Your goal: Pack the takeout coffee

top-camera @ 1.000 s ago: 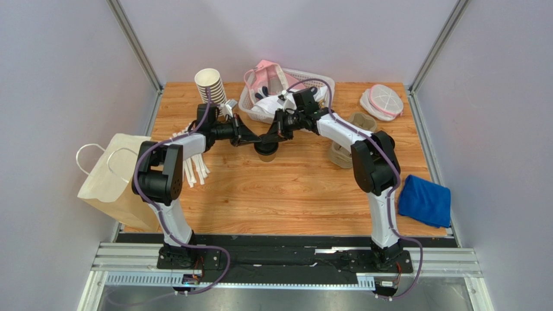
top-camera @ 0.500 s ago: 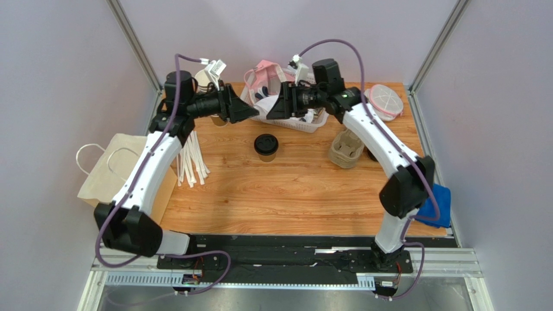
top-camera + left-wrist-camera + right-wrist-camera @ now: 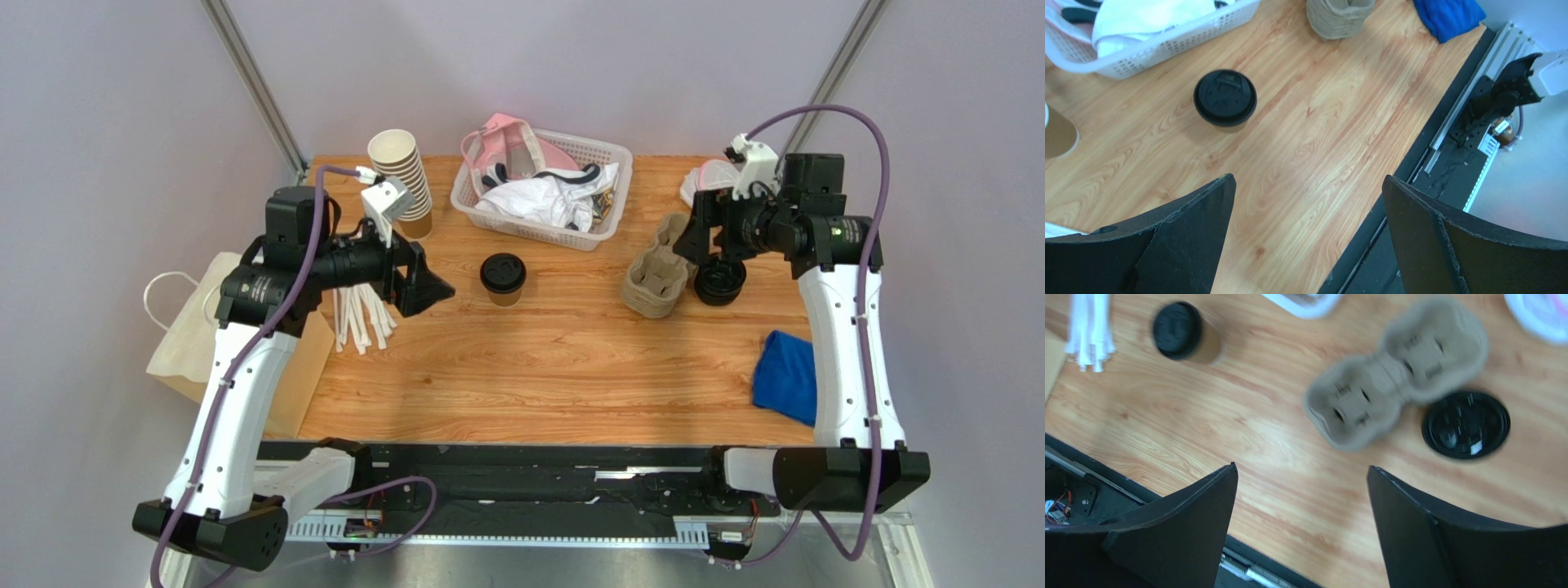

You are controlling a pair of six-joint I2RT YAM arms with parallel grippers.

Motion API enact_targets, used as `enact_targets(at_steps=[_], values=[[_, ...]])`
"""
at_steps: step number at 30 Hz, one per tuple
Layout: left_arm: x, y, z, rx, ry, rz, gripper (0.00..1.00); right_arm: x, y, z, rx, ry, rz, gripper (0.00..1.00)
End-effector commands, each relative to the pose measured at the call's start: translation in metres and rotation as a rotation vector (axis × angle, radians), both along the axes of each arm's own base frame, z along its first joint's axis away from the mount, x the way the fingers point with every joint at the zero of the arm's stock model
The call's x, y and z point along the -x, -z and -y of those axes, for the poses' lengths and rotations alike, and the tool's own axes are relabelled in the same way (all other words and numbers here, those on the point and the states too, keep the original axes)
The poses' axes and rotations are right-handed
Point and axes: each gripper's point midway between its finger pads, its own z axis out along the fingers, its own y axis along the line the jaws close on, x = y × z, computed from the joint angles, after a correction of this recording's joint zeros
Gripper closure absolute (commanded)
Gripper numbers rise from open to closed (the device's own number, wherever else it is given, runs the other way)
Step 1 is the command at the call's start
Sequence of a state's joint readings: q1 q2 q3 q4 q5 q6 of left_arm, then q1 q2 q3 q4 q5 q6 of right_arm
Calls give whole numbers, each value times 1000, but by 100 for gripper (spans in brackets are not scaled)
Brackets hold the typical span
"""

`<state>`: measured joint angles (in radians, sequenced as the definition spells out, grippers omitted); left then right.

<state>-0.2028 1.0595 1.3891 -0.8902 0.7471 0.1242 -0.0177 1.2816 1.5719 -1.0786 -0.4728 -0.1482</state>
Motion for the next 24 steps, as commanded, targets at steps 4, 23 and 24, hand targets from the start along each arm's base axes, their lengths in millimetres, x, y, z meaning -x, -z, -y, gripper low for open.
enact_targets(at_steps=[4, 23, 24], values=[[3, 14, -5, -22, -24, -18, 3, -3, 49, 42, 60, 249, -166, 49], [-21, 27, -1, 14, -84, -66, 3, -94, 114, 60, 17, 530, -320, 62], [-23, 29, -1, 12, -88, -73, 3, -97, 122, 60, 17, 527, -343, 62]])
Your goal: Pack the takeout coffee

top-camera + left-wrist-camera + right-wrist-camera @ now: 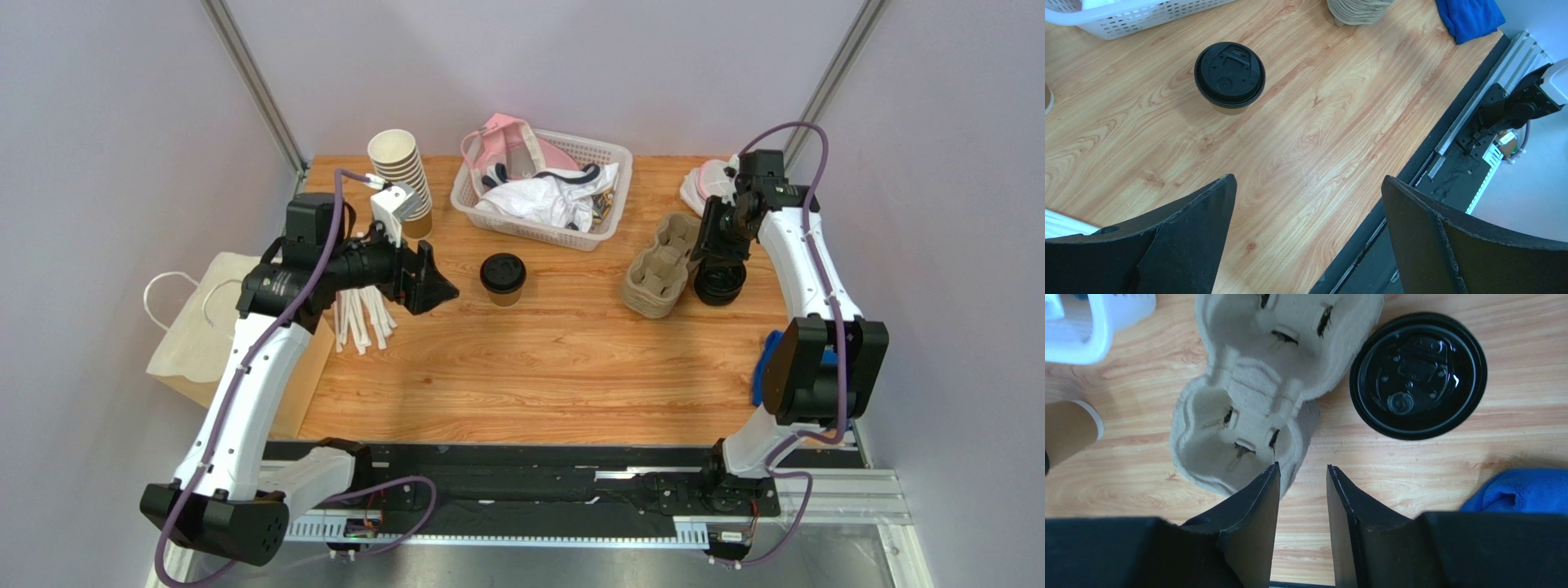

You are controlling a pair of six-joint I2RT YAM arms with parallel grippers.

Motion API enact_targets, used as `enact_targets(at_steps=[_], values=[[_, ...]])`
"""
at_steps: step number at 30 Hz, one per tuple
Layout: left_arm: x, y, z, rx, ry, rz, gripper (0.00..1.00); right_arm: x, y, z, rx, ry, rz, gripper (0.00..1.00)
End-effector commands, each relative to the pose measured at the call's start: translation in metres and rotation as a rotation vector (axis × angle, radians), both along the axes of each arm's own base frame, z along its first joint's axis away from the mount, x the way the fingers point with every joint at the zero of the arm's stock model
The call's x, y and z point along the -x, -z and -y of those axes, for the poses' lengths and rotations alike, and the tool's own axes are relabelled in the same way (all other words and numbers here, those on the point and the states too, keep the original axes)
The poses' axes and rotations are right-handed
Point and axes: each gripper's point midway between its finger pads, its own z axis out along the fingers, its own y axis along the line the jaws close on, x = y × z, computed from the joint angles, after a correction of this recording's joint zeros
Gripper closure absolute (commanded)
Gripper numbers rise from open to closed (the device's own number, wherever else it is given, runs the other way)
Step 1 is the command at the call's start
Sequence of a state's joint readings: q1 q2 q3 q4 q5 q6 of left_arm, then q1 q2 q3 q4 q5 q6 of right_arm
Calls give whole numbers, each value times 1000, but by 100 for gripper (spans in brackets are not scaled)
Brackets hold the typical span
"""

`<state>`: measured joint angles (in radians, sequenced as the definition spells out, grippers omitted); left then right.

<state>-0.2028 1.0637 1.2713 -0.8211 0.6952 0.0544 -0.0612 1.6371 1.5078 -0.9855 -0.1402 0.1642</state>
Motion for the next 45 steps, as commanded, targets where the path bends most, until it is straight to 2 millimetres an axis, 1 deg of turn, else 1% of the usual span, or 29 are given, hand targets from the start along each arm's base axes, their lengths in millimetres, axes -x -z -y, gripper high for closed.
enact_targets(at_steps=[1, 2, 3, 6, 8, 14, 23, 28, 29, 31, 32, 34, 35, 37, 41, 44, 45], values=[[-13, -8, 2, 17, -16, 32, 3, -32, -13, -2, -19, 47, 73, 62], [-13, -9, 2, 19, -18, 33, 3, -34, -13, -4, -26, 44, 72, 62], [-14, -7, 3, 19, -18, 27, 3, -36, -7, -6, -29, 39, 57, 63], [-16, -5, 3, 20, -22, 23, 3, -39, -4, -12, -37, 30, 48, 63], [-17, -5, 3, 24, -23, 21, 3, -40, 2, -15, -36, 27, 34, 63], [-20, -5, 5, 33, -22, 13, 3, -44, 13, -15, -24, 29, 9, 64], [-26, -3, 7, 36, -20, 17, 3, -43, 27, -16, -23, 28, -26, 65], [-27, -2, 7, 34, -22, 18, 4, -43, 31, -18, -36, 23, -37, 69], [-27, -2, 7, 34, -22, 16, 4, -44, 30, -18, -36, 24, -34, 71], [-26, -2, 8, 47, -31, 3, 4, -44, 29, -18, -35, 25, -31, 77], [-26, 0, 8, 48, -30, -3, 4, -44, 29, -18, -36, 26, -31, 78], [-26, 2, 8, 48, -31, -7, 4, -44, 28, -19, -42, 22, -31, 85], [-26, 1, 8, 48, -31, -5, 4, -44, 28, -19, -43, 21, -30, 87], [-26, 2, 7, 46, -34, -6, 4, -44, 27, -20, -45, 20, -30, 100], [-27, 0, 7, 46, -35, -2, 4, -44, 19, -18, -40, 25, -13, 100], [-27, -2, 7, 46, -33, 7, 4, -42, 7, -18, -39, 24, 12, 100], [-26, -1, 8, 46, -32, 5, 4, -41, -1, -17, -39, 25, 27, 100]])
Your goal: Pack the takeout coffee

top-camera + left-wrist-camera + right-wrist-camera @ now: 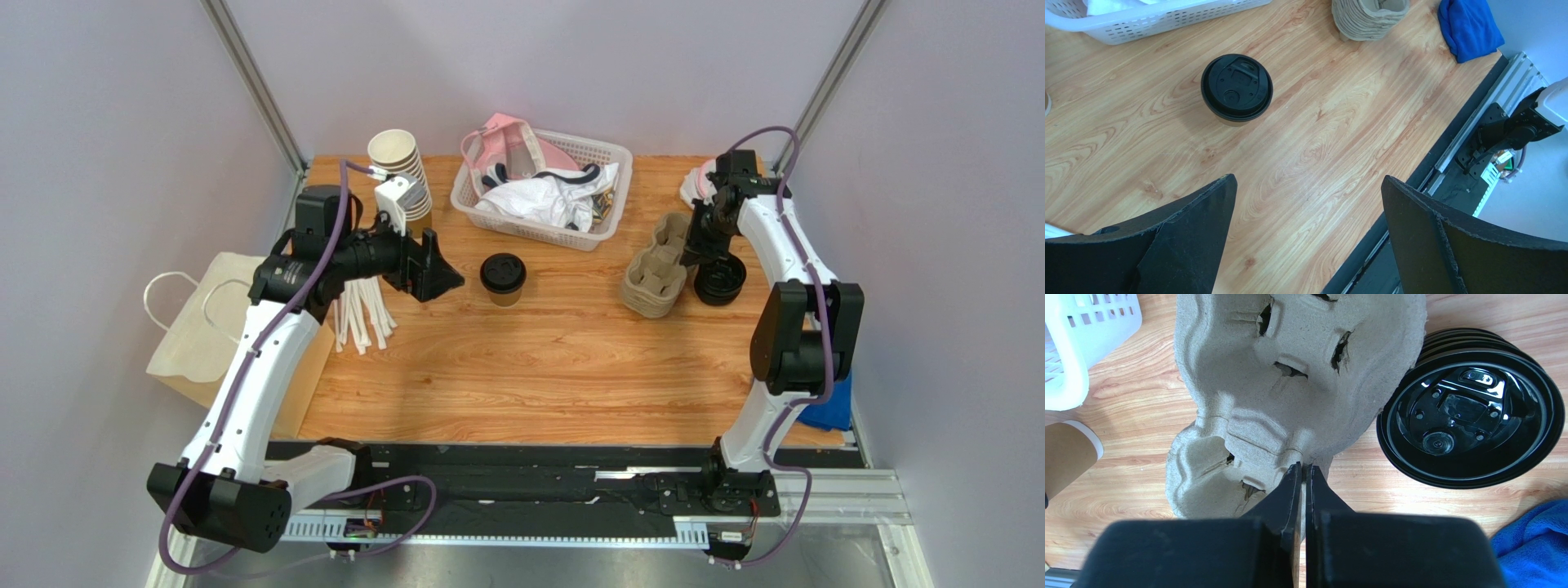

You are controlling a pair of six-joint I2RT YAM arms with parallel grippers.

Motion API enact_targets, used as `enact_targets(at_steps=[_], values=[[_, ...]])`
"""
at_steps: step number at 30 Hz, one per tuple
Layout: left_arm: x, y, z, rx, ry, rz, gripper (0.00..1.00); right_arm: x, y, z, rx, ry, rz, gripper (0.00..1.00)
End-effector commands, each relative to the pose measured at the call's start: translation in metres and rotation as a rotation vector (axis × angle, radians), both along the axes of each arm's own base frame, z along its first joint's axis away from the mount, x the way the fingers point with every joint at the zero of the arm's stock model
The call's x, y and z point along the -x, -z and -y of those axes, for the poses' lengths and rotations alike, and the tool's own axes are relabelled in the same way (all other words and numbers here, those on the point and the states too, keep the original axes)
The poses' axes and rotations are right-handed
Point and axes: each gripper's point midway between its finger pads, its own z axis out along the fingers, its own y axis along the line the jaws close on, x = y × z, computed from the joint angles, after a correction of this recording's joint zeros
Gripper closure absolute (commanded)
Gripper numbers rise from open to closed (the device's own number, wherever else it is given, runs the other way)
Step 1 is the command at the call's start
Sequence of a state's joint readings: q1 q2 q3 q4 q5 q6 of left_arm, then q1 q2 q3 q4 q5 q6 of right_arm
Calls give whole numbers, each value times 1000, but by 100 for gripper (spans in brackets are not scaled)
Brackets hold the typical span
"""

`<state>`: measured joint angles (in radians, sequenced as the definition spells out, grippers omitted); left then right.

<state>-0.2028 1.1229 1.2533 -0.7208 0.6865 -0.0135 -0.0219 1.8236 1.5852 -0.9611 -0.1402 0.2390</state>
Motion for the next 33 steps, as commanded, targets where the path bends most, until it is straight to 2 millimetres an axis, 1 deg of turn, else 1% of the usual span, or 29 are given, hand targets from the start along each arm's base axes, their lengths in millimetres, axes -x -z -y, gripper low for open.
enact_targets(at_steps=[1, 3, 6, 10, 16, 21, 24, 25, 28, 30, 32, 33], values=[[-3, -9, 1, 12, 3, 34, 4, -10, -45, 0, 1, -3, 129, 100], [-3, -9, 2, 15, 4, 32, 4, -9, -57, -1, -6, -6, 161, 100], [-5, -9, 2, 20, -1, 31, 4, -10, -69, -4, -28, -11, 196, 100], [-5, -9, 4, 29, 0, 25, 4, -10, -83, -9, -55, -18, 236, 100], [-4, -10, 3, 25, 2, 32, 4, -9, -93, -13, -76, -33, 264, 100], [-2, -16, 3, 31, 6, 54, 4, -4, -117, -24, -131, -77, 319, 100], [-1, -18, 3, 34, 9, 56, 4, 2, -134, -38, -189, -125, 356, 100], [-1, -19, 4, 34, 10, 58, 4, 5, -141, -47, -224, -156, 366, 100], [-1, -23, 4, 35, 12, 64, 4, 13, -152, -62, -267, -228, 390, 100], [0, -23, 3, 35, 12, 64, 4, 24, -156, -90, -268, -327, 401, 100], [1, -25, 3, 34, 9, 69, 4, 31, -156, -101, -253, -397, 411, 100], [0, -25, 3, 35, 6, 67, 4, 37, -157, -115, -254, -445, 414, 100]])
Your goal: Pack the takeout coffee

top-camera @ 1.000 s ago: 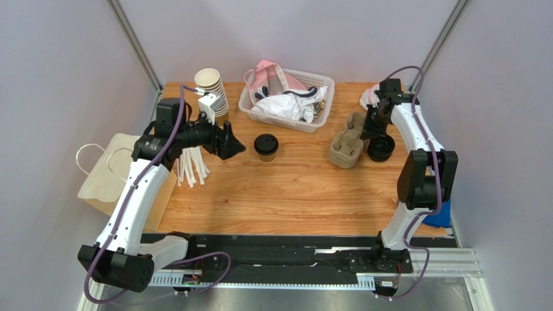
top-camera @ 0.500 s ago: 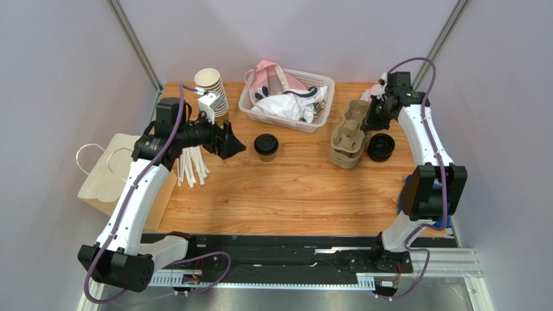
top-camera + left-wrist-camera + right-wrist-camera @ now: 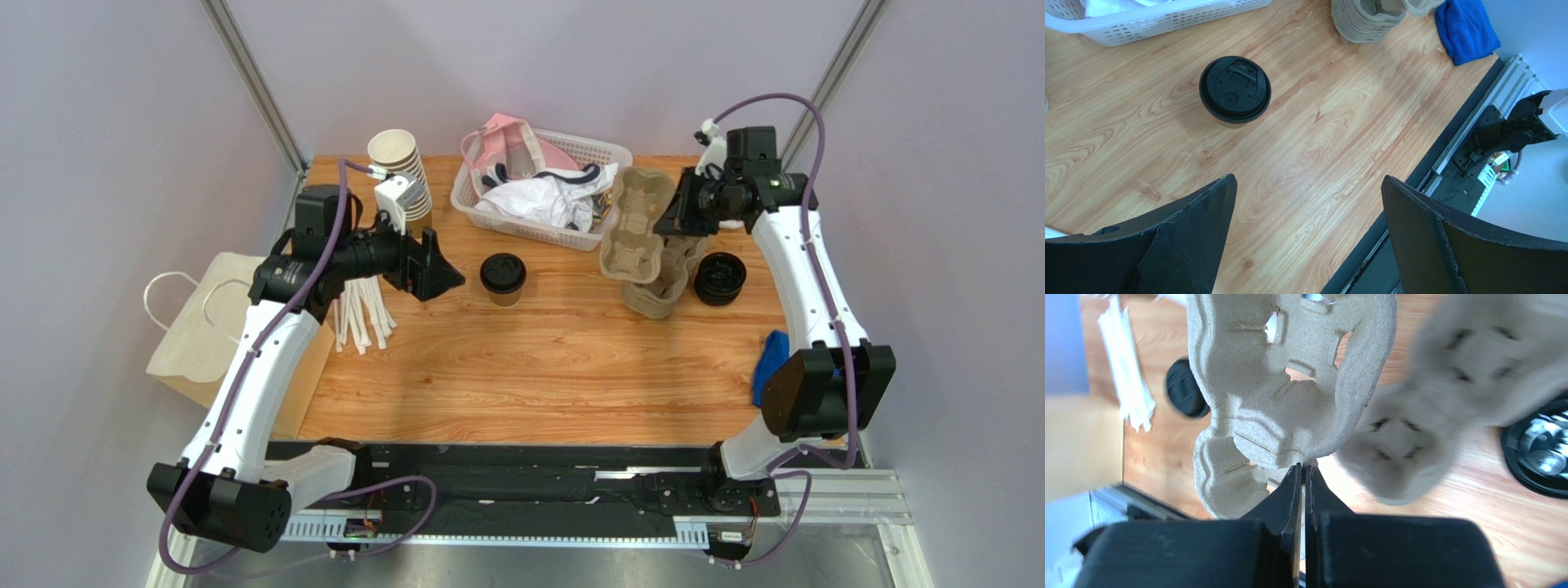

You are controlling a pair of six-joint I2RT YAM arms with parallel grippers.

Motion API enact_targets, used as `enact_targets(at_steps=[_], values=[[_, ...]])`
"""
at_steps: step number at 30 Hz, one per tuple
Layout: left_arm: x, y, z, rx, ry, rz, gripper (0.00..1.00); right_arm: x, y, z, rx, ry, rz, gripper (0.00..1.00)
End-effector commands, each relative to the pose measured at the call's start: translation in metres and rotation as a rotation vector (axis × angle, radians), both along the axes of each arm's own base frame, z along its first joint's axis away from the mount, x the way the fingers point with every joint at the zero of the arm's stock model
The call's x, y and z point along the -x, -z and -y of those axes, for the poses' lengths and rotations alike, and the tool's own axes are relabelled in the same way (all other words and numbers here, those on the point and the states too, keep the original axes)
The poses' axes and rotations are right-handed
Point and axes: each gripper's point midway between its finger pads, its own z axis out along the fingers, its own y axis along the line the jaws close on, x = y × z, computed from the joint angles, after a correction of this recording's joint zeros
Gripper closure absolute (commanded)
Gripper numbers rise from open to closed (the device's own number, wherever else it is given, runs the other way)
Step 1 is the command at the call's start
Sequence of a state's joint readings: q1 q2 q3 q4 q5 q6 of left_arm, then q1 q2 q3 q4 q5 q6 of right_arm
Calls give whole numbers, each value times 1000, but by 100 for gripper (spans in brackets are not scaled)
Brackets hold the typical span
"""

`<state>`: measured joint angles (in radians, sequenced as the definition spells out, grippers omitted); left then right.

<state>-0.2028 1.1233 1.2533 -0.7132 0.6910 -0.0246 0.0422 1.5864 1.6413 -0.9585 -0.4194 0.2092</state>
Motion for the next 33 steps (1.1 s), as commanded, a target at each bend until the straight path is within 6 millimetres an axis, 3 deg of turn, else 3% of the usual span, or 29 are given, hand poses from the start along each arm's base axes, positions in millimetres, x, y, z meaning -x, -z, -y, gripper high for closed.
enact_targets(at_steps=[1, 6, 11, 14, 15, 17, 18, 21, 22, 23, 24, 25, 27, 29, 30, 33], values=[[1, -26, 1, 27, 3, 74, 3, 21, -37, -51, -5, -220, 149, 100], [1, -34, -3, 63, -21, 59, 3, 45, -39, -91, 66, -391, 220, 100], [-5, -58, -14, 153, -62, 65, 3, 57, -37, -128, 102, -488, 252, 100], [-10, -78, -23, 200, -94, 86, 3, 64, -41, -164, 59, -536, 252, 100], [-12, -84, -29, 202, -111, 103, 3, 67, -31, -182, 46, -562, 224, 100], [-16, -103, -39, 193, -148, 155, 3, 63, -36, -208, -15, -544, 225, 100], [-18, -110, -43, 194, -164, 172, 3, 67, -23, -229, -22, -572, 189, 100], [-22, -135, -61, 208, -238, 219, 2, 72, -26, -272, -45, -592, 182, 100], [-25, -142, -69, 208, -268, 235, 2, 68, -8, -285, -30, -580, 143, 100], [-25, -144, -72, 209, -279, 231, 2, 64, -17, -299, -51, -585, 175, 100], [-24, -147, -73, 211, -285, 236, 2, 69, -14, -312, -51, -598, 172, 100], [-23, -149, -75, 210, -290, 244, 2, 64, 6, -323, -29, -590, 146, 100], [-20, -148, -73, 209, -280, 244, 2, 60, 5, -344, -53, -576, 160, 100], [-14, -144, -71, 211, -261, 245, 2, 50, 23, -360, -62, -544, 136, 100], [-13, -139, -71, 202, -259, 241, 2, 47, 15, -368, -75, -538, 158, 100], [-9, -131, -71, 189, -259, 244, 2, 37, 34, -382, -30, -505, 170, 100]])
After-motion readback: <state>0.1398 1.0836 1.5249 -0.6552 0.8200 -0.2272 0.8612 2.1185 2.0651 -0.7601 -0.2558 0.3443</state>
